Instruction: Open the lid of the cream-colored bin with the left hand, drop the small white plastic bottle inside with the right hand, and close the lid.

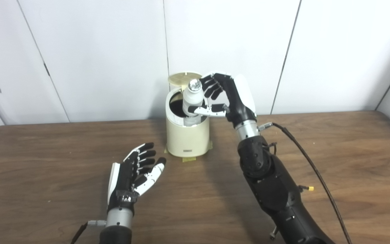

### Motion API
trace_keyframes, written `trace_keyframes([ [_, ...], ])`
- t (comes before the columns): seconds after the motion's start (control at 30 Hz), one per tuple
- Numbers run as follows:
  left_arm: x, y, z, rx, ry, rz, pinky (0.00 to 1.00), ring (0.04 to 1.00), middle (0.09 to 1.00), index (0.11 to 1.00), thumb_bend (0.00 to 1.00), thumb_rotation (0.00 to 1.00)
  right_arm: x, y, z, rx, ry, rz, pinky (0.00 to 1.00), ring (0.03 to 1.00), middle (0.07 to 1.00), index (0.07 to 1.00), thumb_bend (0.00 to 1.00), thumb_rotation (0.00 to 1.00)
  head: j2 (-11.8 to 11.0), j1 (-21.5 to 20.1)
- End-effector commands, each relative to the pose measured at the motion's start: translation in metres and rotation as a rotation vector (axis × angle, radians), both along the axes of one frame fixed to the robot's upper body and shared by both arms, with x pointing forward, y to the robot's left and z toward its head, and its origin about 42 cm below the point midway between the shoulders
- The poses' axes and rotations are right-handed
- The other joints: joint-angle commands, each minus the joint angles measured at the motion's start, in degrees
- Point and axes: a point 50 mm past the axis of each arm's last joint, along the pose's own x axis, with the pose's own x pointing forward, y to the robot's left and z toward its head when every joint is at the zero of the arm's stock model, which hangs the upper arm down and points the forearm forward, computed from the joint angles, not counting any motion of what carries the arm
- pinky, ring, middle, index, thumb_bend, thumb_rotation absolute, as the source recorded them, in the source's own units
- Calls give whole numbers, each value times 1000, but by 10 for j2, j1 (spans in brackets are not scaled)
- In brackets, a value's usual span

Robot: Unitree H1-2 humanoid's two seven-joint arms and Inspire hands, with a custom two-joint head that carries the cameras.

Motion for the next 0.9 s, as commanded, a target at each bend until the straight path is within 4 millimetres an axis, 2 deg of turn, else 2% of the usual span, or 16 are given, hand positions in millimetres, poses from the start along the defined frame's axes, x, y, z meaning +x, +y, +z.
trace_keyframes([
  [0.0, 4, -8, 18, -6, -73, -9, 695, 746, 770, 820, 528, 309, 7, 9, 33, -39, -88, 24, 347, 453, 507, 497, 501, 0, 1, 1],
  [0.07, 4, -9, 18, -10, -74, -9, 690, 742, 768, 816, 531, 302, 8, 9, 33, -80, -72, 25, 360, 471, 520, 491, 501, 0, 1, 2],
  [0.1, 4, -9, 18, -14, -73, -9, 691, 743, 768, 816, 533, 301, 8, 9, 32, -104, -64, 26, 415, 470, 526, 481, 509, 0, 2, 1],
  [0.13, 4, -9, 18, -16, -72, -9, 693, 745, 770, 815, 536, 297, 9, 9, 32, -119, -57, 25, 465, 552, 533, 477, 518, 0, 2, 1],
  [0.17, 4, -9, 18, -16, -71, -8, 693, 745, 770, 814, 537, 296, 9, 9, 31, -134, -50, 25, 482, 579, 536, 475, 521, 0, 2, 1],
  [0.2, 4, -9, 18, -16, -70, -7, 696, 745, 769, 815, 537, 298, 9, 9, 31, -146, -43, 24, 513, 617, 599, 484, 522, 61, 2, 1],
  [0.27, 4, -9, 18, -12, -70, -8, 700, 745, 767, 814, 536, 298, 9, 9, 31, -173, -27, 22, 547, 660, 661, 491, 522, 114, 2, 0],
  [0.43, 5, -10, 17, 0, -76, -15, 688, 739, 764, 813, 527, 305, 7, 11, 34, -258, 35, 7, 648, 767, 765, 496, 524, 134, 2, 1],
  [0.47, 5, -10, 17, 3, -74, -16, 687, 739, 764, 815, 526, 308, 6, 12, 34, -265, 49, 8, 669, 783, 778, 532, 594, 124, 2, 1],
  [0.5, 4, -10, 17, 4, -73, -17, 691, 741, 765, 819, 524, 310, 6, 12, 35, -268, 60, 9, 691, 801, 790, 631, 784, 91, 2, 1],
  [0.53, 4, -11, 17, 2, -71, -18, 691, 741, 765, 819, 524, 310, 5, 12, 35, -270, 71, 10, 691, 801, 790, 631, 784, 91, 2, 1],
  [0.57, 4, -11, 17, 2, -70, -20, 698, 745, 768, 820, 523, 307, 5, 12, 35, -273, 80, 9, 695, 805, 794, 662, 839, 79, 2, 1],
  [0.67, 4, -11, 17, -1, -68, -23, 700, 746, 771, 823, 524, 309, 4, 12, 36, -281, 89, 7, 690, 808, 799, 681, 872, 81, 3, 1],
  [0.87, 4, -11, 17, -1, -66, -29, 696, 747, 772, 823, 531, 323, 4, 13, 36, -285, 85, 5, 693, 818, 801, 677, 868, 84, 3, 0],
])
